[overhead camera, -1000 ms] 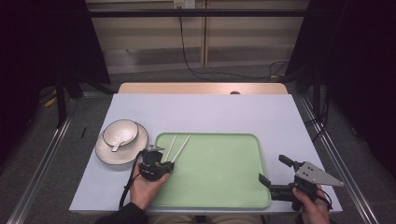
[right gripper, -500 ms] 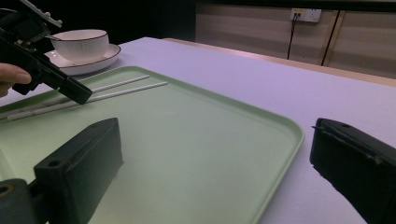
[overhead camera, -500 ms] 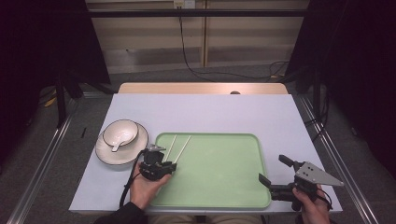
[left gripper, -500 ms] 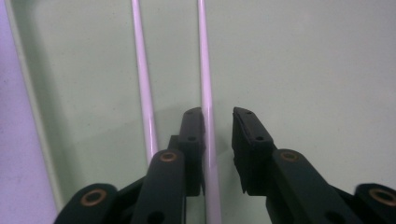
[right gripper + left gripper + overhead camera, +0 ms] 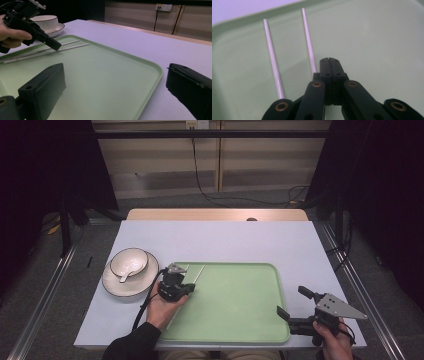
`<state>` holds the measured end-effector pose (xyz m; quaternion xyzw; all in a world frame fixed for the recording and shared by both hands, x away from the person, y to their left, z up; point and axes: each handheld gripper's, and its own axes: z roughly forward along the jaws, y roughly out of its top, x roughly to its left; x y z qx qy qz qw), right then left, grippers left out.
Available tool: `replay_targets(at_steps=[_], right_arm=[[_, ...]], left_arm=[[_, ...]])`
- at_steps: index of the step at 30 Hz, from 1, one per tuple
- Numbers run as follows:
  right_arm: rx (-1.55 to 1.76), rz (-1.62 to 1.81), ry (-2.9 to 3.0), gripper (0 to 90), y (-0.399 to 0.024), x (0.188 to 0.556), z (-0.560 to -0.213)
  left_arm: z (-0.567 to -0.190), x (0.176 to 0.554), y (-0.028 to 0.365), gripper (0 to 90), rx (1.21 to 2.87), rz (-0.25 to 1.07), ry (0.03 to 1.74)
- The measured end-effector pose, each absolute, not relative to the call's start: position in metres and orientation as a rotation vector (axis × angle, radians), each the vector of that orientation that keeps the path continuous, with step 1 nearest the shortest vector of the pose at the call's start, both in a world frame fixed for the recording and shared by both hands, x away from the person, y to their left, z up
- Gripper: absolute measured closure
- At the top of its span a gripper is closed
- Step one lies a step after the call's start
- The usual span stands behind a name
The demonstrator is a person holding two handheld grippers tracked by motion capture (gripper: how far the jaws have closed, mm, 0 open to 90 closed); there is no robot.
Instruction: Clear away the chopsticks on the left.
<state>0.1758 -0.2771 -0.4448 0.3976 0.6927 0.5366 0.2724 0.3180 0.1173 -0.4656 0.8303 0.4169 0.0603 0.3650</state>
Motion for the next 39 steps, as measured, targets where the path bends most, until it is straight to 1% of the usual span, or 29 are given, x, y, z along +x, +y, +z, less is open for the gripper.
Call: replay_targets(at_steps=[3,5,7,9,13,15,18,27,30,32,39], right_arm=[[1.069,1.443,1.861,1.8,-0.277,0.176,-0.445],[1.072,1.445,1.863,1.8,-0.277,0.176,-0.445],[1.072,1.444,1.859,1.8,-0.277,0.176,-0.445],[1.075,1.445,1.858,1.8,-0.277,0.176,-0.445],[1.075,1.444,1.859,1.8,-0.277,0.176,-0.445],[1.072,1.443,1.857,1.8,-0.277,0.176,-0.445],[1.072,1.442,1.855,1.8,-0.277,0.175,-0.445],[1.065,1.446,1.862,1.8,-0.277,0.175,-0.444],[1.066,1.447,1.863,1.8,-0.277,0.176,-0.445],[1.06,1.449,1.87,1.8,-0.276,0.175,-0.444],[1.06,1.447,1.87,1.8,-0.276,0.175,-0.445]], left_arm=[[-0.47,0.322,0.119,90.0,2.144,0.138,1.092],[-0.47,0.323,0.121,90.0,2.148,0.178,1.103],[-0.47,0.324,0.126,90.0,2.139,0.167,1.118],[-0.47,0.325,0.129,90.0,2.144,0.189,1.128],[-0.471,0.325,0.132,90.0,2.116,0.185,1.154],[-0.47,0.325,0.133,90.0,2.132,0.2,1.155],[-0.471,0.325,0.136,90.0,2.097,0.182,1.179],[-0.471,0.324,0.143,90.0,2.094,0.205,1.191],[-0.471,0.328,0.153,90.0,2.072,0.235,1.233],[-0.472,0.329,0.159,90.0,2.055,0.193,1.238],[-0.473,0.328,0.163,90.0,2.06,0.214,1.222]])
